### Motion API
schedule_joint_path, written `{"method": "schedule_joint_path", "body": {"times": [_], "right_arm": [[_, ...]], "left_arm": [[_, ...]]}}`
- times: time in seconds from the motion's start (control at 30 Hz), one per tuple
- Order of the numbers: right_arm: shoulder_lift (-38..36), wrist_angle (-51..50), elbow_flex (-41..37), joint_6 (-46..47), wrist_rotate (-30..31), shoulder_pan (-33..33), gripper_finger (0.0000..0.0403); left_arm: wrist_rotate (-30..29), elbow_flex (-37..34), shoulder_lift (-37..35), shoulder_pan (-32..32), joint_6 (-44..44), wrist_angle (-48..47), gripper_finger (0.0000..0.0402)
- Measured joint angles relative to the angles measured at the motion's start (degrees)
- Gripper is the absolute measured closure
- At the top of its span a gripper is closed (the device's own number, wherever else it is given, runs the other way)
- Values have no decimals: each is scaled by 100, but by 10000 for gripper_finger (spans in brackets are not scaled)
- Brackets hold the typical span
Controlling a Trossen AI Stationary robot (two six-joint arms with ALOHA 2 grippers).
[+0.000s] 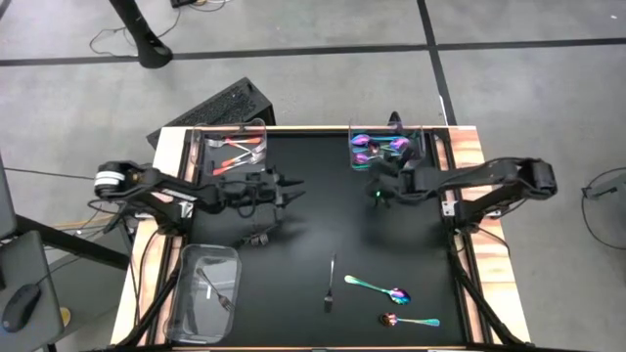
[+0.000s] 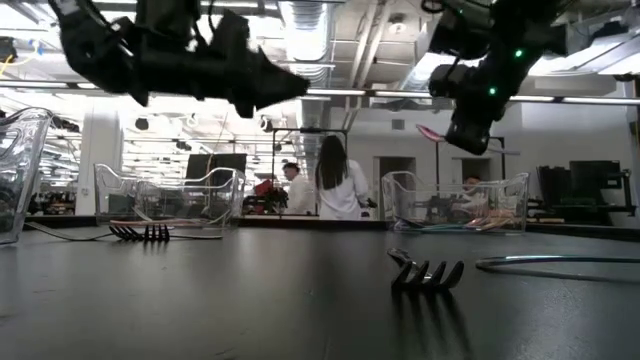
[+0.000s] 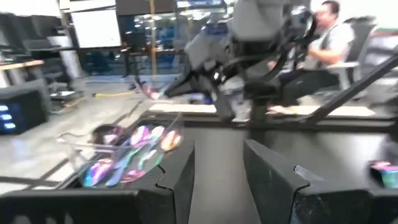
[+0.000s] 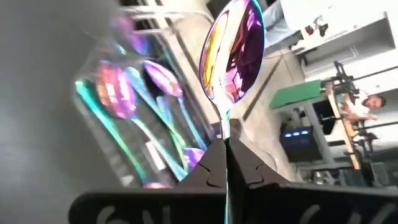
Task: Sort silverware by color (type)
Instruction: Put the blue spoon into top right transparent bin
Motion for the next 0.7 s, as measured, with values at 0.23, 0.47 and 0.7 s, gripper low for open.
{"method": "schedule_joint_path", "body": {"times": [0.23,0.47,0.7], "right_arm": [[295,1792,-554,-1672,50,-1204,390],[671,2920,-666,-2973,-201,-1656,324],[563,2896,-664,-2533,-210,-1615,256]], "left_arm": [[-761,675,921,169,1067,96,276],[-1339,1255,975,296,1071,-955,276],[-809,1011,1100,849,1289,-655,276]]}}
